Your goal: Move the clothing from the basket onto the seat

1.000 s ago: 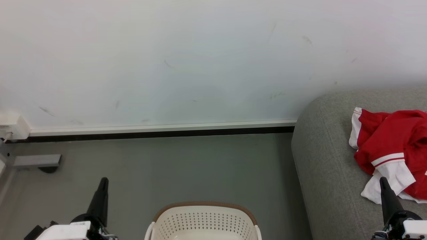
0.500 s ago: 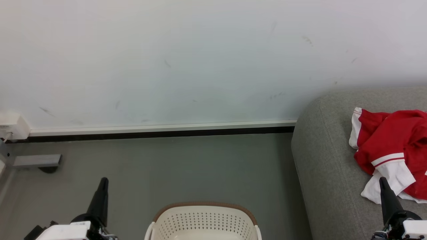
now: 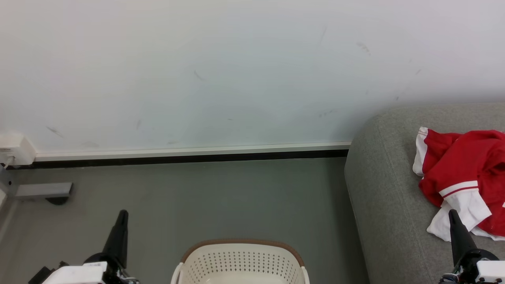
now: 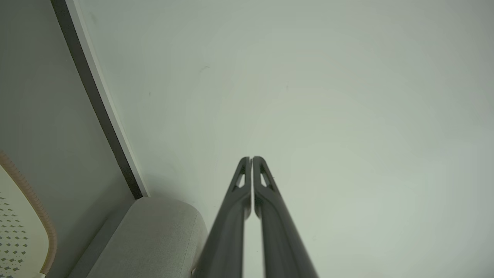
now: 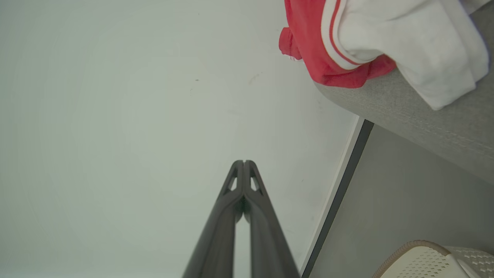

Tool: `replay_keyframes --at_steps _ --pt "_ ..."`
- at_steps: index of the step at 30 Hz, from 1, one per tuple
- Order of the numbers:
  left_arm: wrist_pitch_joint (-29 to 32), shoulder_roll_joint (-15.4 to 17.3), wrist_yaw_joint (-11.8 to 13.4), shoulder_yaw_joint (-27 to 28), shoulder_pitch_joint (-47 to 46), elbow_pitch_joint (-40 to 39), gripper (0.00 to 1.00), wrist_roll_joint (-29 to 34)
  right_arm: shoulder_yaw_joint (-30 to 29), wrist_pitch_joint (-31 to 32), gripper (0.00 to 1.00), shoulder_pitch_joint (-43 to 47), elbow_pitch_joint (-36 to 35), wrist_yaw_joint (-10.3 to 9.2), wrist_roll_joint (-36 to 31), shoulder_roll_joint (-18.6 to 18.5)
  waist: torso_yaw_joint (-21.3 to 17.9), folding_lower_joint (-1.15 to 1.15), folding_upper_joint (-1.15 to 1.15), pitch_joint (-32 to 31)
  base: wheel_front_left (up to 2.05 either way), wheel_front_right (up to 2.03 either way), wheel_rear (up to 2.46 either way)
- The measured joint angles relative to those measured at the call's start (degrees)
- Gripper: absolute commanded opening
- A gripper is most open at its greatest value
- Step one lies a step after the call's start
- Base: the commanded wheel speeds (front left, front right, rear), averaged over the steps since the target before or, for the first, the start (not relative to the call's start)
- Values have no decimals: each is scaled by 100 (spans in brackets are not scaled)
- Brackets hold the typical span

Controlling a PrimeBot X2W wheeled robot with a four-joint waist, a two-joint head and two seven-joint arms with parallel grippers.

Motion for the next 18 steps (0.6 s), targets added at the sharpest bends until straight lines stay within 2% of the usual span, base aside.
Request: replay_keyframes --at_steps 18 --pt "0 0 0 0 -1 0 0 0 -5 1 0 0 0 0 -1 4 0 0 0 0 0 0 0"
